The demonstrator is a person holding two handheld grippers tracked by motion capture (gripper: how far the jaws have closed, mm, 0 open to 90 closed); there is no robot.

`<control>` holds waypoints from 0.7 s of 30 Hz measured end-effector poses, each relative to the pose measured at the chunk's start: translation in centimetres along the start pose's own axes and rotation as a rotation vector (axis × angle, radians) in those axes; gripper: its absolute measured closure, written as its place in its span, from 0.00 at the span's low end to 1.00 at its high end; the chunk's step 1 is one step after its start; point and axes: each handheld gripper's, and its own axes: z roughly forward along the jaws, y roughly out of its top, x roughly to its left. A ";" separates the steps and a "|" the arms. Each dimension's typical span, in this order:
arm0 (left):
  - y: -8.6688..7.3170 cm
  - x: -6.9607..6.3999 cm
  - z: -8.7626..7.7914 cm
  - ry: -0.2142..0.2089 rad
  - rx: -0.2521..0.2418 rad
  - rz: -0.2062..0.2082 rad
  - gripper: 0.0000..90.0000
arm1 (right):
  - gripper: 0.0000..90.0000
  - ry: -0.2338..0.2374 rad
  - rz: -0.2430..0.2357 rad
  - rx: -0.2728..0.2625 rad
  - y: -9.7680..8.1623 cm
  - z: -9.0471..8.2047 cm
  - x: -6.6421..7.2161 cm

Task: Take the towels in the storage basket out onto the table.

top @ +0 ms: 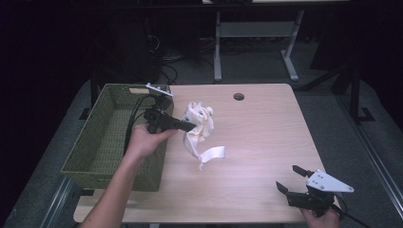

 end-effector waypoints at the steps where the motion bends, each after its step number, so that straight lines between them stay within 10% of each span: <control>1: 0.1 -0.1 0.5 0.004 0.009 -0.001 0.87 | 0.20 -0.001 -0.006 -0.004 0.0 0.0 0.0; 21: 2.1 -1.4 8.7 0.093 0.106 0.032 0.87 | 0.19 -0.004 0.011 -0.021 0.0 -0.4 -0.3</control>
